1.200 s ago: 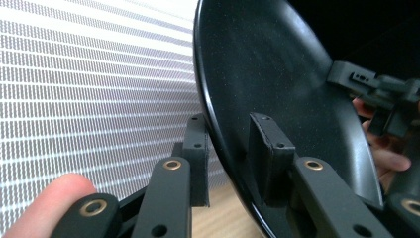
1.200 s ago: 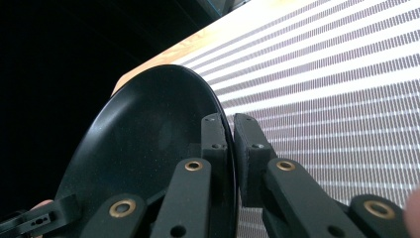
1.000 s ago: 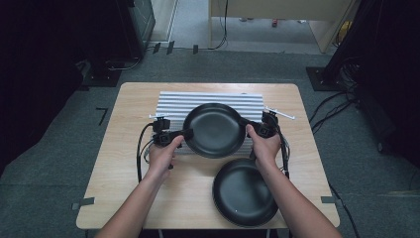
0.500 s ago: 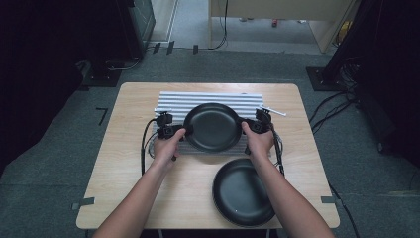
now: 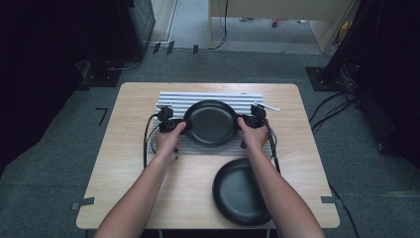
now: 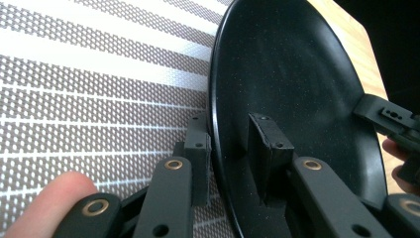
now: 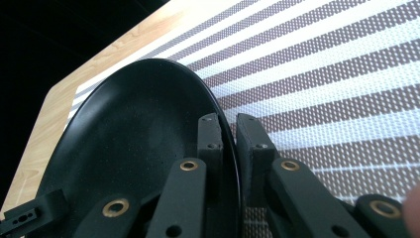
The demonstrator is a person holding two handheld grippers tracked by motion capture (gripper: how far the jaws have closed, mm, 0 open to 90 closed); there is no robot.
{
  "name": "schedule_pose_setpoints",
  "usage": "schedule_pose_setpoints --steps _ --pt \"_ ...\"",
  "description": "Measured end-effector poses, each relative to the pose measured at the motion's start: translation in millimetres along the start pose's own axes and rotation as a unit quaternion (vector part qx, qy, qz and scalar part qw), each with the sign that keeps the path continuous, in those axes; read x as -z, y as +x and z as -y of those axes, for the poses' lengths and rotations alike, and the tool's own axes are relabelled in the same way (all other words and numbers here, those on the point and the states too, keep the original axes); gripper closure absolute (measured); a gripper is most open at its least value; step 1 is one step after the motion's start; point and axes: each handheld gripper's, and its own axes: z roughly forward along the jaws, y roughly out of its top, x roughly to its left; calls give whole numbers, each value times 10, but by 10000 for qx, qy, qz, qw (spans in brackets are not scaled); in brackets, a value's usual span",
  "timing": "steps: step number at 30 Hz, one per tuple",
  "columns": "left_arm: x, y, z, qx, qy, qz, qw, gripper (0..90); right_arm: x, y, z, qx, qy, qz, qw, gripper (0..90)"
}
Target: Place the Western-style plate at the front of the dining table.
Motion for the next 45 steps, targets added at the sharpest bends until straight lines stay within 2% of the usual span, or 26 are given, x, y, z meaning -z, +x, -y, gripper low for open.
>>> schedule_pose_setpoints --steps 5,7,12,30,36,37,38,39,40,42,45 --pt "-48 -9 -24 -75 80 -137 9998 717 -71 -61 20 -163 94 21 9998 816" --pt "-54 -5 -26 -56 71 -127 9999 717 -78 -70 21 -169 80 9 9998 817" --pt "-87 43 -18 -2 98 -96 9999 707 -88 -62 25 -110 -7 -6 9999 825" --pt "-85 36 46 57 -137 -120 9998 709 -137 -79 30 -81 -207 -90 9997 823" --pt "-85 49 38 59 -114 -76 9999 710 -135 -87 29 -88 -201 -128 9997 821" --pt "-86 52 37 49 -105 -76 9999 702 -134 -85 29 -90 -200 -121 9997 810" --pt "-86 50 38 30 -110 -24 9999 681 -134 -80 31 -95 -218 -115 9997 759" --pt "-86 50 38 30 -110 -24 9999 657 -134 -80 31 -95 -218 -115 9997 759" --pt "-86 47 39 39 -112 28 9999 657 -134 -75 32 -76 -263 -116 9996 722" --pt "-84 44 37 54 -116 101 9999 597 -125 -60 29 21 -402 -74 9992 664" --pt "-74 30 44 -52 -123 81 9999 559 -96 -67 10 89 -469 -54 9988 621"
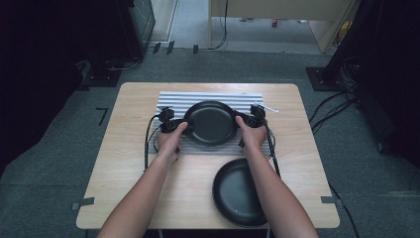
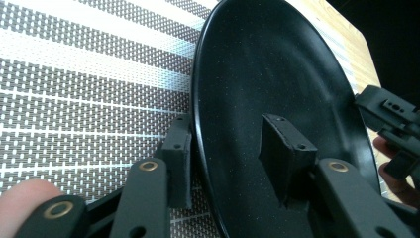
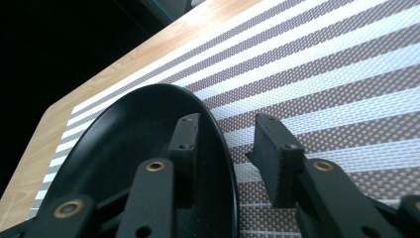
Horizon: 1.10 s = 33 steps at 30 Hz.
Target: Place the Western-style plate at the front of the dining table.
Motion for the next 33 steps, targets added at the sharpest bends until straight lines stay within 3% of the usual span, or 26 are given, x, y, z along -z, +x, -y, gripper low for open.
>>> schedule_pose_setpoints --steps 1,2,4,8,12,15,18,19,20,21,25,26,27,29,33 --pt "7 -8 0 -44 -7 -28 10000 510 32 -6 -20 105 -15 9 9999 602" --pt "40 -40 0 -299 -136 -305 9990 467 53 -6 -32 169 -36 17 9998 595" --pt "102 -61 -17 -554 -244 -523 9968 443 101 6 -54 305 -75 59 9995 593" --pt "270 -77 -52 -814 -296 -619 9943 348 235 44 -108 796 -182 372 9960 521" --pt "428 -108 -35 -1099 -382 -602 9914 270 339 59 -148 841 -51 116 9964 433" --pt "490 -118 -22 -1193 -425 -597 9902 224 382 103 -145 1033 -98 271 9942 403" --pt "606 -125 -1 -1333 -515 -625 9878 198 492 175 -132 1472 249 312 9883 348" --pt "672 -118 11 -1344 -580 -556 9877 186 550 203 -106 1666 256 300 9852 342" --pt "672 -118 11 -1344 -580 -556 9877 181 550 203 -106 1666 256 300 9852 342" --pt "754 -114 34 -1393 -672 -517 9866 177 633 221 -75 1834 155 289 9825 336" --pt "844 -116 77 -1475 -670 -513 9854 159 759 228 -57 2014 116 224 9792 304" --pt "868 -123 97 -1515 -686 -571 9844 159 759 228 -57 2014 116 224 9792 304" --pt "912 -141 134 -1618 -719 -758 9813 152 819 221 -57 2073 105 221 9780 305" --pt "941 -148 156 -1655 -719 -825 9801 152 871 211 -52 2089 138 183 9777 303" --pt "1032 -144 217 -1679 -709 -835 9797 138 950 200 -32 2175 161 157 9758 292"
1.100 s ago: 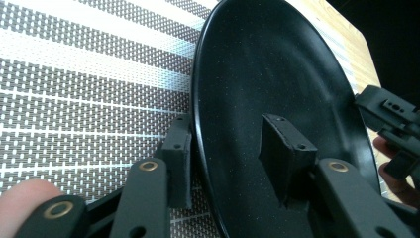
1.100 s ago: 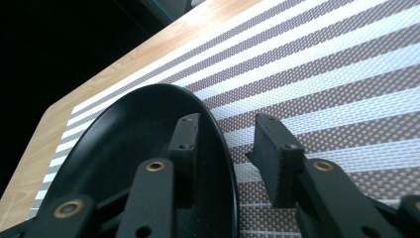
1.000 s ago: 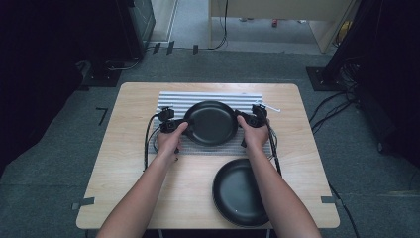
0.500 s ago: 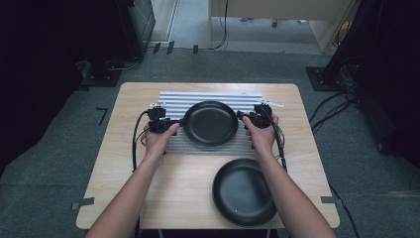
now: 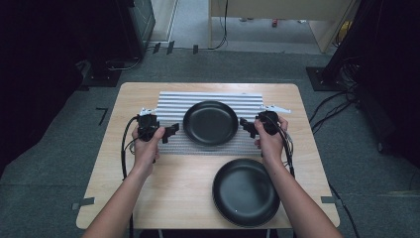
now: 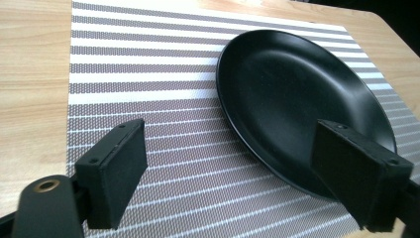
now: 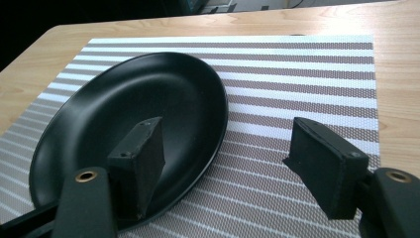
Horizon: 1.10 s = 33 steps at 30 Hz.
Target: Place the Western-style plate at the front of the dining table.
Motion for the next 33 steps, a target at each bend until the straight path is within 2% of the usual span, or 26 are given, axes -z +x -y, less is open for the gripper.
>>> schedule_pose_setpoints --steps 8,13,16,20,26,33 --pt "155 44 114 12 -33 71 10000 138 261 14 46 174 -98 -165 9997 272" --pt "273 64 184 19 -101 47 9999 138 356 -15 86 189 -129 -167 9996 269" --pt "355 87 237 -17 -149 -7 9999 138 454 -89 155 129 -141 -162 9997 264" --pt "429 113 289 -68 -166 -45 9998 138 528 -149 218 210 -150 -87 9996 258" --pt "518 153 364 -81 -185 -56 9998 138 627 -249 302 145 -147 -81 9998 251" --pt "608 208 475 -7 -210 -52 9998 138 787 -361 417 89 -158 -88 9998 245"
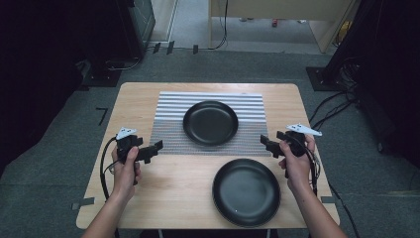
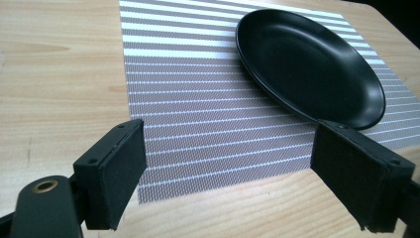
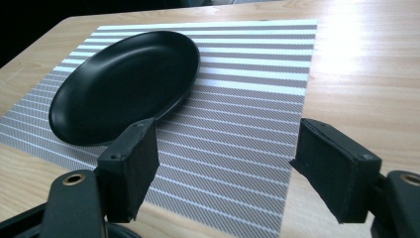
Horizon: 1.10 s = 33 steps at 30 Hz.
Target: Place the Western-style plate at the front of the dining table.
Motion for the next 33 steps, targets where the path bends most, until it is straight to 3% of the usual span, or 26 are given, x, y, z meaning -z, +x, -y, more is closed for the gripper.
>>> schedule_pose_setpoints --steps 19,33 --pt "170 180 360 92 189 -164 9996 138 346 -242 328 -92 -36 203 9997 245" --pt "322 328 523 180 193 -314 9992 138 522 -405 522 -213 18 314 9993 242"
